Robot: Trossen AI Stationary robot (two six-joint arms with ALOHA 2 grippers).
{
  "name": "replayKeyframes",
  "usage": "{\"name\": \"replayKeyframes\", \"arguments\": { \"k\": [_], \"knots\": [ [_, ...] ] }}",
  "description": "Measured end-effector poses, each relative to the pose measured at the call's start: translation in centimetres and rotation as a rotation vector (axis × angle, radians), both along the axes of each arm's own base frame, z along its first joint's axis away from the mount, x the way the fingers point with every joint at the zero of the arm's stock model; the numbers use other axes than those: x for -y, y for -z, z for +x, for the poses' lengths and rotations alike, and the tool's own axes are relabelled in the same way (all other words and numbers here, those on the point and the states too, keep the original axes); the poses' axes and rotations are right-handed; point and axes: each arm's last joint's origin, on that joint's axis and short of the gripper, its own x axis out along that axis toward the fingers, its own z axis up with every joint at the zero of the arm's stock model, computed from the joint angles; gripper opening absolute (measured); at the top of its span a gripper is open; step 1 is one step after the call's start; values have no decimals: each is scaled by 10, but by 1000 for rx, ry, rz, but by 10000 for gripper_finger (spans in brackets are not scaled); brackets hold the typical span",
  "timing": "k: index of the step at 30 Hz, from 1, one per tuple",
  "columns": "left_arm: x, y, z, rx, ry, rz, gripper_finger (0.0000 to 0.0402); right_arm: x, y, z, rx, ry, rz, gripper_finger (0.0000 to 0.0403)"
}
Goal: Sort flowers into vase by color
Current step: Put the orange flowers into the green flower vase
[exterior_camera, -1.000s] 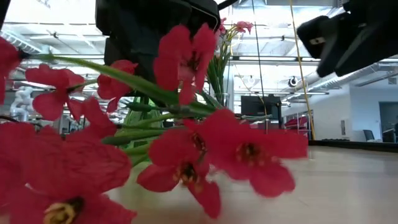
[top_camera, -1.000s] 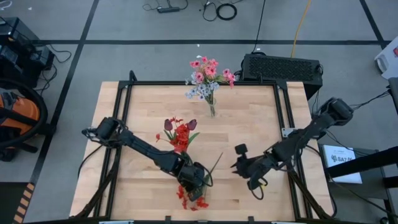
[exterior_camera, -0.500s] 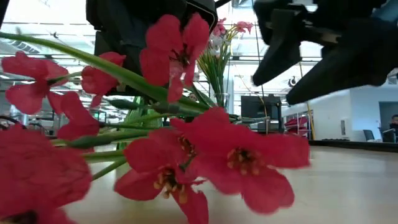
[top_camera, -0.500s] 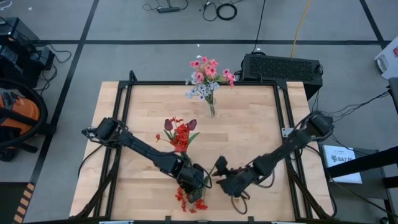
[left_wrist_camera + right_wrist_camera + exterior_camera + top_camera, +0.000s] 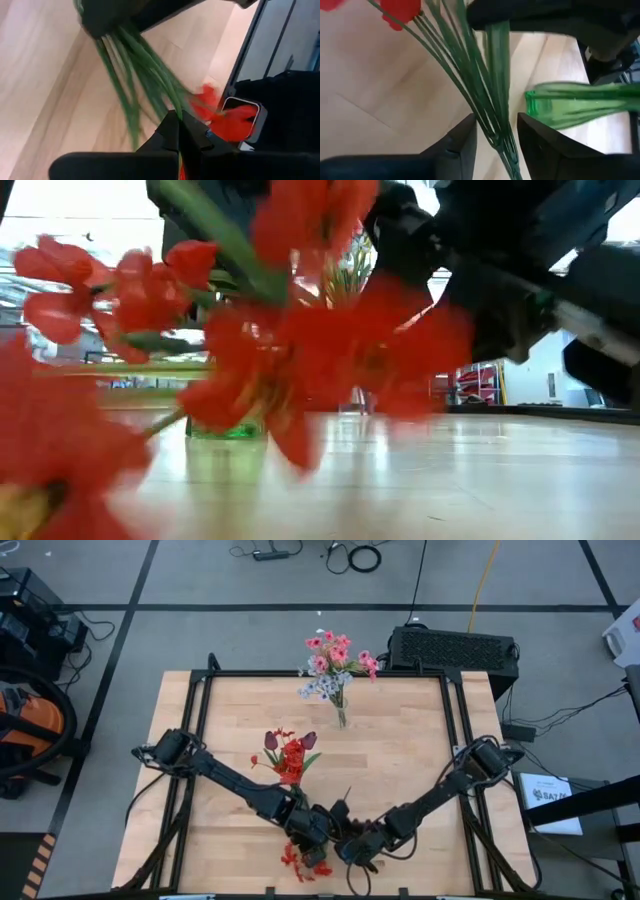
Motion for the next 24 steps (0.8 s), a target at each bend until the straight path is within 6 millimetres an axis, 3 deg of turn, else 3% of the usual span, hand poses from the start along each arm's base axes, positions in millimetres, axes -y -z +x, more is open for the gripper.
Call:
{"name": "replayKeyframes", "arguments": {
  "k": [5, 13, 24],
  "knots": [
    [1, 0, 0, -7, 9, -11, 0, -2, 0, 0, -7, -14, 13, 105],
    [0, -1, 1, 12, 7, -21, 14, 0, 3, -2, -37, 16, 38, 12],
    [5, -6, 7, 90, -7, -56, 18, -3, 3, -4, -38, 30, 60, 9]
  ]
}}
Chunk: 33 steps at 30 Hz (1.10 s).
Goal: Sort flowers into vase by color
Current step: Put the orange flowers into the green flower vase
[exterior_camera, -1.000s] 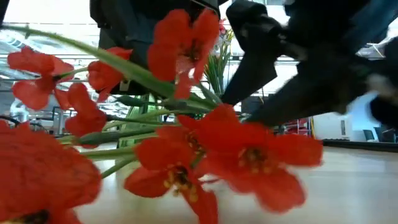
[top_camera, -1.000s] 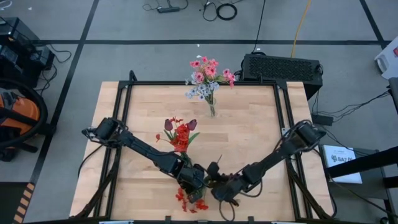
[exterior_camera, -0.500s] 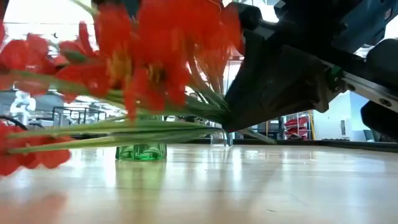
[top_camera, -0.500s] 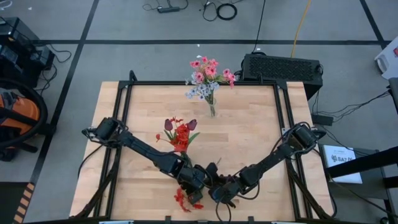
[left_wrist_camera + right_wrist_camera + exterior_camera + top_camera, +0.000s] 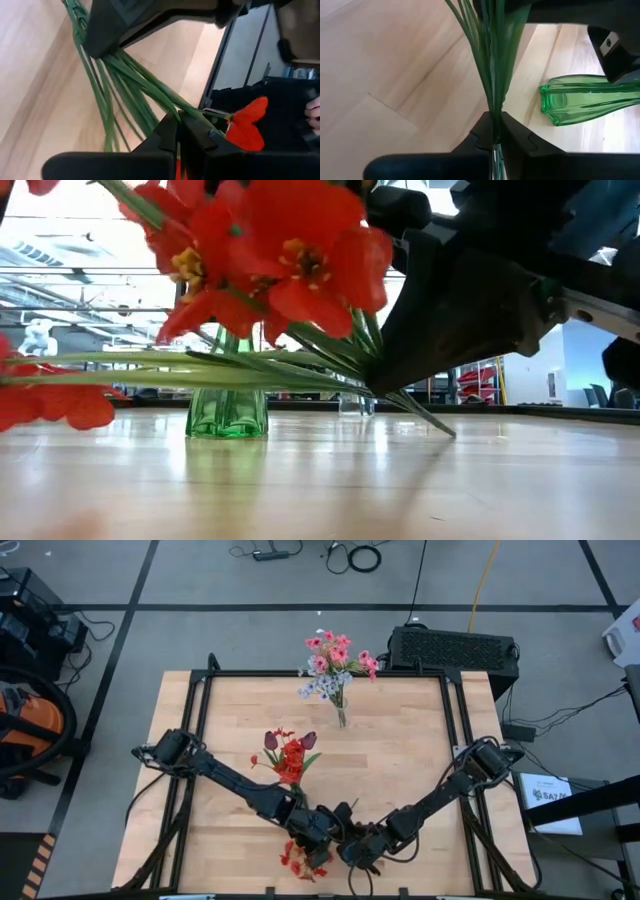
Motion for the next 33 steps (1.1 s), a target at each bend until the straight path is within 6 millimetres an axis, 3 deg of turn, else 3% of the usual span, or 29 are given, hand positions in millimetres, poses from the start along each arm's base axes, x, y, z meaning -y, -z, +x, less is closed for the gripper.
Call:
{"name": "replayKeyframes", "arguments": {
  "k": [25, 28, 33],
  "knots": [
    [1, -2, 2, 11, -87, -14, 20, -6, 6, -13, -93, 6, 6, 7],
    [1, -3, 3, 0, -122, -46, 36, -6, 7, -14, -94, 9, 8, 7],
    [1, -3, 3, 2, -149, -41, 97, -6, 7, -14, -94, 9, 9, 7]
  ]
}}
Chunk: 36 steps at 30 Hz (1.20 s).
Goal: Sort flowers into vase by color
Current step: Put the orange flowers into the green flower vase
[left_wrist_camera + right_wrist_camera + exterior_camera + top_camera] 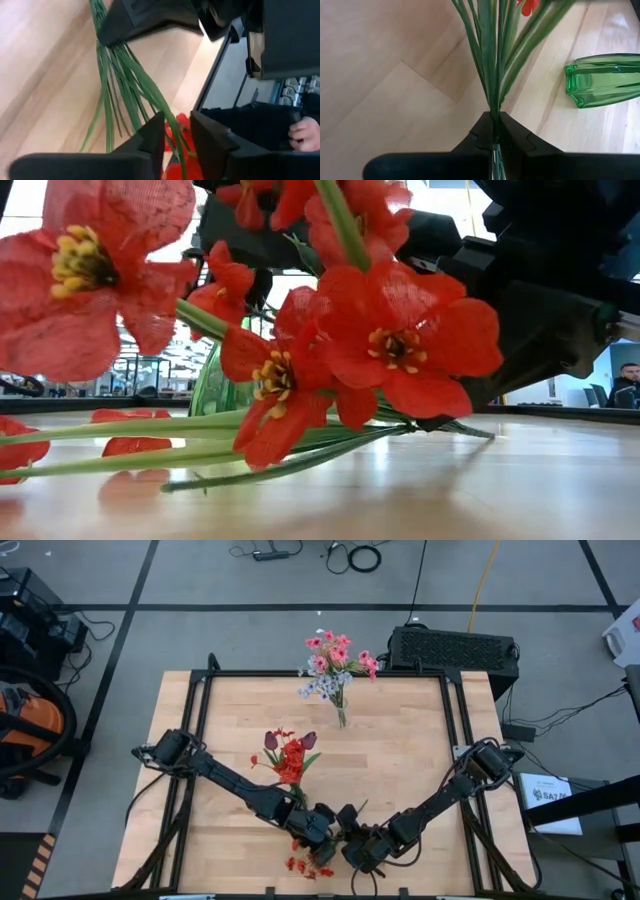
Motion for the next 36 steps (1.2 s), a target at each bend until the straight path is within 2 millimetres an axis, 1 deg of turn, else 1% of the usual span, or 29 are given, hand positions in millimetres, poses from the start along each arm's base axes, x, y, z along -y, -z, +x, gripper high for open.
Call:
{"name": "replayKeyframes", "arguments": {
  "k": [2, 4, 12, 15, 20, 26, 29, 33, 36],
  "knots": [
    [-1, 0, 0, 8, -10, 16, 120, 0, 0, 0, 0, 0, 0, 7],
    [-2, 0, 1, 9, -13, 19, 132, 0, 0, 0, 0, 0, 0, 7],
    [-6, 0, 2, -31, -42, -35, 136, 0, 0, 0, -3, 0, -2, 7],
    [-2, -7, -3, -9, -64, 3, 136, 1, 1, -2, -17, 20, 4, 7],
    [12, -30, -23, 72, -104, 133, 136, -1, 3, -8, -50, 47, 10, 6],
    [25, -59, -58, 96, -127, 262, 136, 1, 5, -11, -81, 95, 23, 6],
    [27, -69, -72, 83, -109, 276, 136, 1, 5, -12, -95, 88, 40, 6],
    [26, -78, -78, 112, -46, 297, 136, 2, 6, -14, -113, 113, 44, 6],
    [27, -80, -78, 128, -3, 290, 136, 6, 4, -18, -152, 149, 34, 6]
  ]
}}
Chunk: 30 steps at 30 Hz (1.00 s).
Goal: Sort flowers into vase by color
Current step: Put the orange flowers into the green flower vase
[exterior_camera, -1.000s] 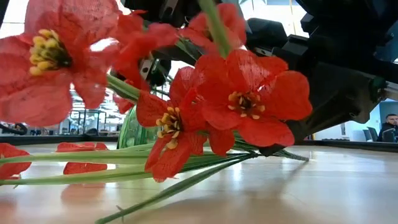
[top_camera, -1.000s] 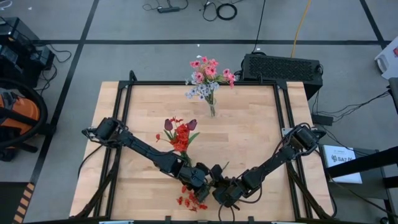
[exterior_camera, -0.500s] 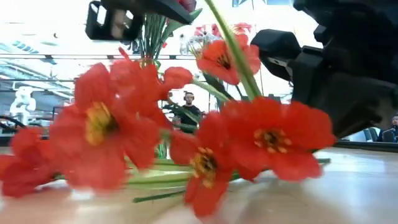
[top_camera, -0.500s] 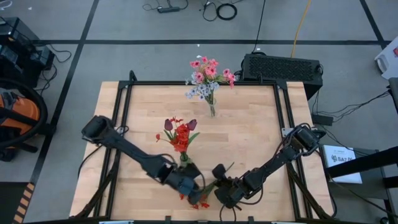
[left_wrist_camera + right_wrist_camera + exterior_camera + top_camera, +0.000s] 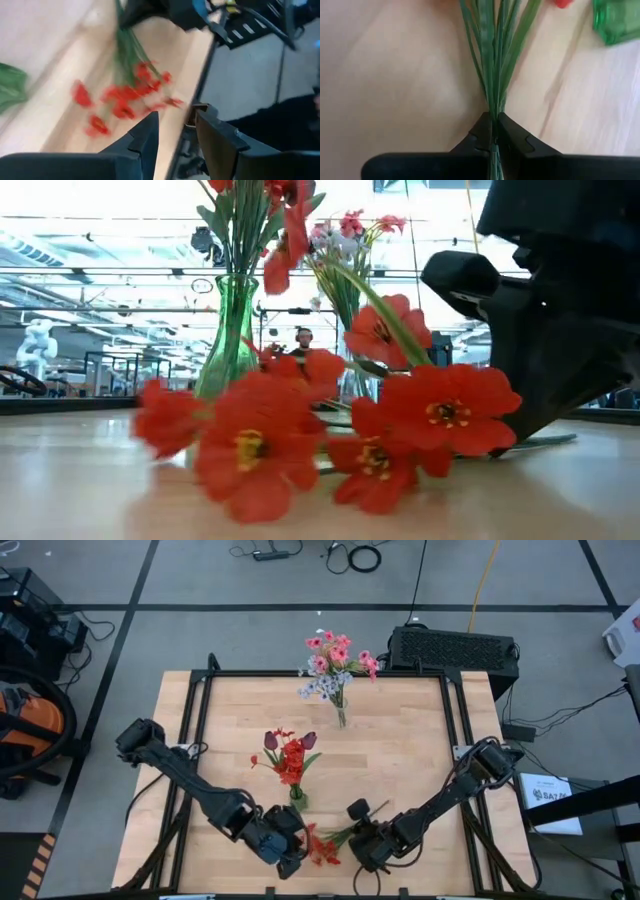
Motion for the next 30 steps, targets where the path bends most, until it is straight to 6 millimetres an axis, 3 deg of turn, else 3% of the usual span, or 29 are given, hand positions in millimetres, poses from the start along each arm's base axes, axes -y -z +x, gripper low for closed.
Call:
{"name": "replayKeyframes", "arguments": {
  "k": [8, 14, 18, 23, 30],
  "knots": [
    [0, 15, -19, -87, 82, 329, 136, 17, -10, -21, -126, 148, -44, 6],
    [7, 27, -43, -127, 138, 477, 136, 30, -6, -42, -126, 261, -12, 6],
    [0, 41, -62, -138, 154, 487, 136, 38, -6, -53, -112, 358, 44, 6],
    [-26, 53, -83, -15, 197, 470, 136, 40, -14, -54, -56, 428, 143, 6],
    [-84, 72, -116, 69, 257, 479, 136, 50, -29, -40, 87, 621, 324, 6]
  ]
}}
